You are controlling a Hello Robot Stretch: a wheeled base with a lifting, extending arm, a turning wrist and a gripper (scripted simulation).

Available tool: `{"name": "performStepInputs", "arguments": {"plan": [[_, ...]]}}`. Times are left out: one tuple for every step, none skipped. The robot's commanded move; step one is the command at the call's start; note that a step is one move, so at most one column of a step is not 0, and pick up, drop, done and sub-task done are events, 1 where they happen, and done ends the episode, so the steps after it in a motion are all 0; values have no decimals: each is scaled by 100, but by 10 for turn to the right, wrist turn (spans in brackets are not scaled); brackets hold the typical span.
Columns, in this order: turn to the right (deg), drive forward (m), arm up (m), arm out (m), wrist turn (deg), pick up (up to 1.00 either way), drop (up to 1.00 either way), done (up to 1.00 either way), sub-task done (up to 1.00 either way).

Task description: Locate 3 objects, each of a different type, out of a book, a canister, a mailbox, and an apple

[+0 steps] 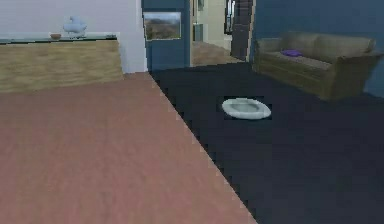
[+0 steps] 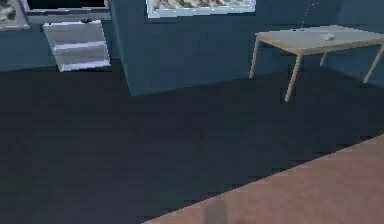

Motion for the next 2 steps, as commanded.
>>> {"name": "performStepInputs", "arguments": {"plan": [[-30, 0, 0, 0, 0, 0, 0, 0, 0], [0, 100, 0, 0, 0, 0, 0, 0, 0]]}}
